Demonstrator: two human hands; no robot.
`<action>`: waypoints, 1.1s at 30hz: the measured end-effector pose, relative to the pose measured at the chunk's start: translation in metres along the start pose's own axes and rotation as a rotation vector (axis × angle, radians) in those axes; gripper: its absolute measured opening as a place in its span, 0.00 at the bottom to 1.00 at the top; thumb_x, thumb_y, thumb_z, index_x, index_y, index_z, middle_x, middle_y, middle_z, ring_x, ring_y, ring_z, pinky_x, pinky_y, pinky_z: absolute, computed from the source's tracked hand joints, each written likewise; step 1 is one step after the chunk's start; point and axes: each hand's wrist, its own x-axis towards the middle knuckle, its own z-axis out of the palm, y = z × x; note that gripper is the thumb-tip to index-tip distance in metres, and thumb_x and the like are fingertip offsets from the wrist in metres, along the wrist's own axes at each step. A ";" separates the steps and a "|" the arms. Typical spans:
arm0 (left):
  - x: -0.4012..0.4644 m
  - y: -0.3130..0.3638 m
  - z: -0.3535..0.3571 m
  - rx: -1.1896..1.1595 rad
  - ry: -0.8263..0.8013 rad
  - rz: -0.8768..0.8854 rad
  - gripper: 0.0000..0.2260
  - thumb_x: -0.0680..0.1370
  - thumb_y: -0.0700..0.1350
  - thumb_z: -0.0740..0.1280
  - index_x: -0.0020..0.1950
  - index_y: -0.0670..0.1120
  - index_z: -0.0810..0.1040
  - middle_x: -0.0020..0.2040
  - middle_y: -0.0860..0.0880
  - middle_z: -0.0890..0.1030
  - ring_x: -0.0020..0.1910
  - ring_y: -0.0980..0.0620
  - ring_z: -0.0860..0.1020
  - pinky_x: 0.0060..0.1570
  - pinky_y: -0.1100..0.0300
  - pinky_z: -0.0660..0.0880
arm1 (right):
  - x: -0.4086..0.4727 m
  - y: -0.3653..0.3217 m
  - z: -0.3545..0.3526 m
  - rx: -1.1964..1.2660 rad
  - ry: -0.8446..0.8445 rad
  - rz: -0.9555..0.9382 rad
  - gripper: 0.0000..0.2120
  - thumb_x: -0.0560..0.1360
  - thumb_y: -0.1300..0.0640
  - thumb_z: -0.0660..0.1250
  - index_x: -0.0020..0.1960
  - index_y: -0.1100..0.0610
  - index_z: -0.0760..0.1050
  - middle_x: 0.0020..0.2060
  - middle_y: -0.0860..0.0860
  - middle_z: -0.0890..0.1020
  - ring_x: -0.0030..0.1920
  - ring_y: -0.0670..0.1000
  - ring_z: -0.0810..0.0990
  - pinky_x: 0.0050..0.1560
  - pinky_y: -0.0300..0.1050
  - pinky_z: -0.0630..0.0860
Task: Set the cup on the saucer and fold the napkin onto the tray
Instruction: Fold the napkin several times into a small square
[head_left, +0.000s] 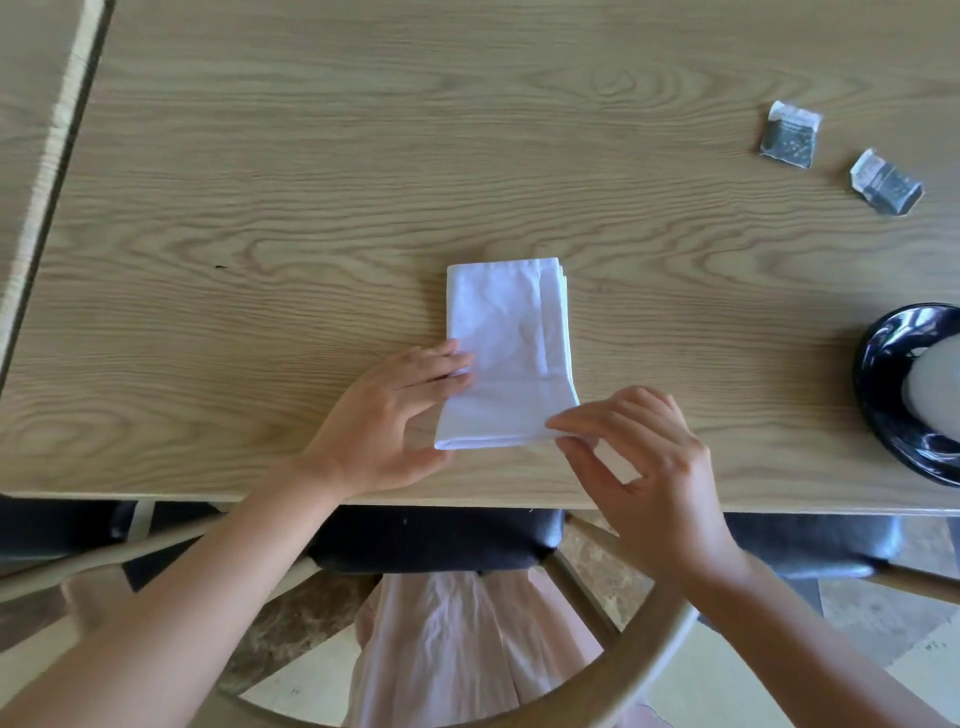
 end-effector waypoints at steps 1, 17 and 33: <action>0.002 0.003 0.002 -0.010 0.035 -0.021 0.19 0.69 0.44 0.72 0.58 0.41 0.79 0.62 0.45 0.77 0.67 0.47 0.71 0.64 0.48 0.69 | 0.006 -0.003 -0.001 0.011 0.006 0.006 0.04 0.72 0.60 0.68 0.43 0.58 0.81 0.35 0.46 0.82 0.38 0.46 0.76 0.46 0.44 0.71; 0.008 0.015 0.016 0.009 0.292 -0.128 0.04 0.71 0.35 0.70 0.45 0.40 0.81 0.55 0.49 0.81 0.61 0.54 0.76 0.62 0.61 0.67 | 0.024 0.055 0.017 -0.182 -0.175 0.020 0.05 0.66 0.61 0.68 0.41 0.57 0.79 0.40 0.48 0.83 0.46 0.51 0.73 0.45 0.46 0.68; 0.041 0.030 0.026 -0.082 0.661 -0.488 0.18 0.76 0.38 0.65 0.27 0.42 0.64 0.27 0.50 0.64 0.29 0.53 0.61 0.32 0.65 0.58 | 0.034 0.027 0.055 -0.109 0.164 0.588 0.07 0.72 0.56 0.68 0.37 0.56 0.75 0.28 0.45 0.74 0.36 0.53 0.74 0.43 0.44 0.58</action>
